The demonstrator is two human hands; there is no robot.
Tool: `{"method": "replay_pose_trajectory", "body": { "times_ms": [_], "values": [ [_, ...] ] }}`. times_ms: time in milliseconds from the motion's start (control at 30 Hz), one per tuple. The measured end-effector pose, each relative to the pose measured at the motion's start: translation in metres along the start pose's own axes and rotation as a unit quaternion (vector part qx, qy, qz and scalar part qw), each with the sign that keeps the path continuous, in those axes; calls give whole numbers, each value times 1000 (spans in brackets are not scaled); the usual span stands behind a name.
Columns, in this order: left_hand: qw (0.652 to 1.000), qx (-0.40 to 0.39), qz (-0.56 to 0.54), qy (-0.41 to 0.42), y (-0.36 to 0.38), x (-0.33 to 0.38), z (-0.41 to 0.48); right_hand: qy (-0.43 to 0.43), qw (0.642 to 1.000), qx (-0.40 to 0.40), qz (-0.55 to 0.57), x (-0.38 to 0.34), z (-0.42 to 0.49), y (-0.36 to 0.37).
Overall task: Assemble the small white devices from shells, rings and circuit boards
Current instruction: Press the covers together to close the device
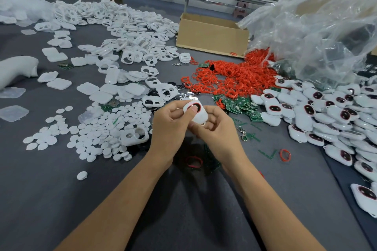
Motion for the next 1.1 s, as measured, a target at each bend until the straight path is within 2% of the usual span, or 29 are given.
{"method": "replay_pose_trajectory", "body": {
  "times_ms": [67, 300, 467, 733, 933, 1100],
  "values": [
    [1000, 0, -2, -6, 0, -1, 0, -6, 1000, 10, -24, 0, 1, -2],
    [1000, -23, -3, -14, 1, 0, 1, 26, 1000, -13, 2, 3, 1, -5],
    [997, -7, 63, 40, 0, 6, 1, 36, 999, -19, 0, 5, 1, -4],
    [994, -6, 98, 42, -1, 4, 2, 39, 999, -15, -17, 6, 0, -4],
    [998, -10, 53, 11, 2, 1, 2, 44, 999, -16, 13, 2, 0, -4],
    [999, 1, 46, 20, -1, 2, 3, 39, 999, -18, 7, 2, -1, -2]
  ]
}}
Point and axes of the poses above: each hand's wrist, its own z-axis towards the middle knuckle, its own y-axis out of the palm, x = y × z, the point moved 5 cm from there along z, towards the middle knuckle, and after that the axes turned 6 degrees about z, right-handed, at the moved point
